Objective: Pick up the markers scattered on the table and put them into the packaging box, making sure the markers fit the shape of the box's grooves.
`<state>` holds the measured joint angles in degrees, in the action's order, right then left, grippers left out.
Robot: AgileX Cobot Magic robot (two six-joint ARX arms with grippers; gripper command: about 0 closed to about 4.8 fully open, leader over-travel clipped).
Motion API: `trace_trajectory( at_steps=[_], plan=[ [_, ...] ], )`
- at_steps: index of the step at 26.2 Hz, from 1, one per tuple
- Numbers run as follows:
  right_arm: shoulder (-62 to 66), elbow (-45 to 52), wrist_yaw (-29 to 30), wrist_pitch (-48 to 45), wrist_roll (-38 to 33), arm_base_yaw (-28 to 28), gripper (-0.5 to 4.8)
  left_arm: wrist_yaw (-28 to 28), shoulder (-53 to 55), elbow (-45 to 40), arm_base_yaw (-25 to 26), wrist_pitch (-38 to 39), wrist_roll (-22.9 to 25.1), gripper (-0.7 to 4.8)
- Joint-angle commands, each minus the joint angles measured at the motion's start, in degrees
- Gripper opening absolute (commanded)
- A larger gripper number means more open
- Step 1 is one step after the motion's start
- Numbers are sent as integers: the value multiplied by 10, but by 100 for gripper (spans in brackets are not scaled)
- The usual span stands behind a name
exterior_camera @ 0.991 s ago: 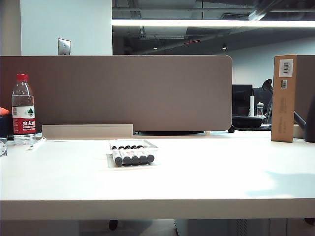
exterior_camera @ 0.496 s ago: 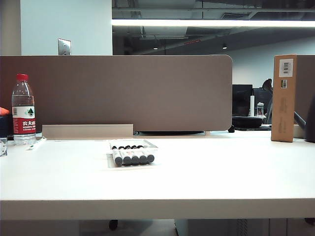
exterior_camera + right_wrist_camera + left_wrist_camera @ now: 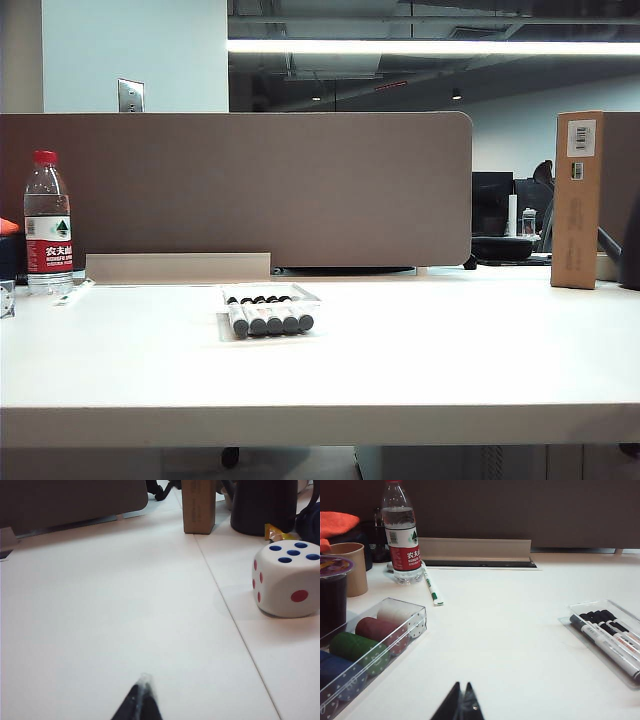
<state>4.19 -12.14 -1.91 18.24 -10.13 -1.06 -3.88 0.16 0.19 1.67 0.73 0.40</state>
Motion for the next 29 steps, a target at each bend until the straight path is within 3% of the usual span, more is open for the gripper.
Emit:
trace_trajectory(
  at_steps=[1, 9, 16, 20, 29],
  plan=[
    [-15, 26, 17, -33, 3, 8, -8, 0, 0, 2, 0, -5, 0, -5],
    [-43, 120, 62, -158, 10, 7, -8, 0, 0, 2, 0, -3, 0, -5],
    [-43, 121, 29, -167, 102, 8, -8, 0, 0, 3, 0, -3, 0, -5],
    [-43, 121, 0, -169, 102, 7, -8, 0, 0, 3, 0, -3, 0, -5],
    [-43, 121, 6, -168, 102, 8, -8, 0, 0, 3, 0, -3, 0, -5]
  ],
)
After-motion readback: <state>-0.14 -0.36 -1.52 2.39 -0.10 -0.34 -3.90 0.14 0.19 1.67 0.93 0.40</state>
